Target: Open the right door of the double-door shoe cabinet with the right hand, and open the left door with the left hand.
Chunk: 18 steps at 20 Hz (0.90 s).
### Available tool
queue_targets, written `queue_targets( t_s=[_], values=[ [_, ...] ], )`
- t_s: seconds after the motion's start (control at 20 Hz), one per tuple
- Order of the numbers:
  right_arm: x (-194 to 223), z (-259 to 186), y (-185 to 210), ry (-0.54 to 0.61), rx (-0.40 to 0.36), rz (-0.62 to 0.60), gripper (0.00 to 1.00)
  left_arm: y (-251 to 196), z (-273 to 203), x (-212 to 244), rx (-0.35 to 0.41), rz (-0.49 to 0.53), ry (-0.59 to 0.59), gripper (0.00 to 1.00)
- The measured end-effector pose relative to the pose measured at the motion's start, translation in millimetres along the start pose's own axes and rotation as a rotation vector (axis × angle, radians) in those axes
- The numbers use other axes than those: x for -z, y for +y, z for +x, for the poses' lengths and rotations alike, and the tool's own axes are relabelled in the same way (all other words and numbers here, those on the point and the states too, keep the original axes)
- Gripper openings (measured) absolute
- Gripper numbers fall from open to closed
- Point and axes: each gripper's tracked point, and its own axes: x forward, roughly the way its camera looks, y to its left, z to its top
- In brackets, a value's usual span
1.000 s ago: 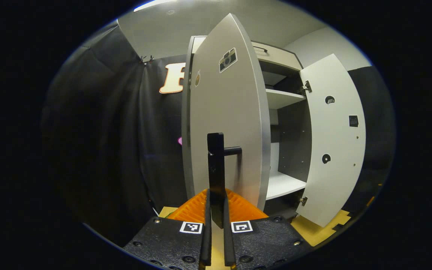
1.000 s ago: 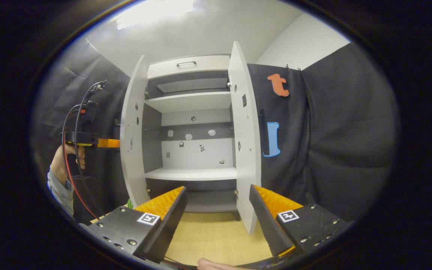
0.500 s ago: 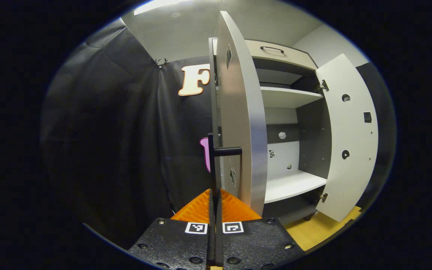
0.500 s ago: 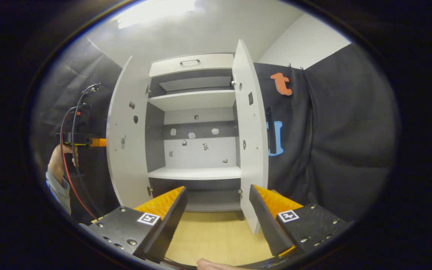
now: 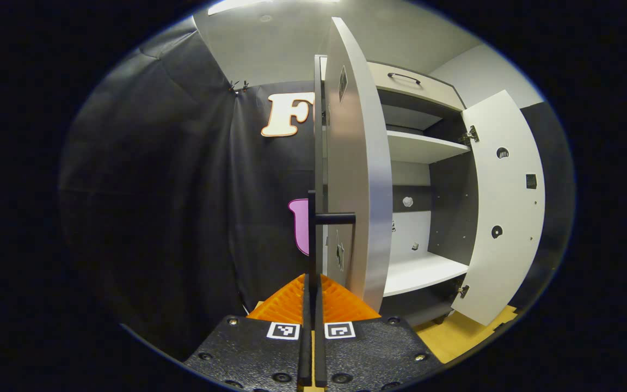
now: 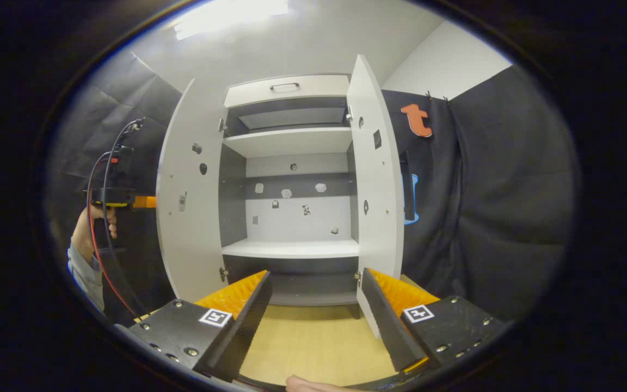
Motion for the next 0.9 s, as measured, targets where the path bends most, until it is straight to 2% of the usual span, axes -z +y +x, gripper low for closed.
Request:
queue_targets(
  t_s=[0.05,0.2,0.3,0.35,0.4,0.5,0.6,0.65,0.8,0.9],
  values=[
    [0,0,1,-0.001,-0.001,0.001,0.98,4,-2,3,-0.022,0.001,0.004,0.04],
    [-2,-1,-2,-0.007,0.014,0.015,0.98,14,-16,2,-0.066,-0.008,-0.013,0.24],
    [-4,-1,-4,-0.008,0.015,0.022,0.98,17,-22,3,-0.097,-0.02,-0.013,0.48],
    [-4,1,-4,-0.007,0.014,0.021,0.98,16,-30,4,-0.101,-0.023,-0.019,0.57],
    [-4,2,-4,-0.006,0.013,0.018,0.98,15,-35,3,-0.107,-0.019,-0.027,0.71],
    [-5,1,-2,-0.006,0.01,0.012,0.98,11,-43,1,-0.117,-0.019,-0.039,0.8],
    [-5,1,2,-0.006,0.002,0.008,0.98,1,-51,2,-0.117,-0.028,-0.038,0.84],
    [-5,2,2,-0.006,0.0,0.004,0.98,-12,-55,3,-0.09,-0.04,-0.037,0.84],
    [-6,2,0,-0.007,0.004,0.002,0.98,-46,-69,6,-0.027,-0.046,-0.037,0.97],
    [-6,2,-3,-0.009,0.012,0.008,0.98,-66,-81,5,-0.003,-0.02,-0.058,0.96]
  ],
)
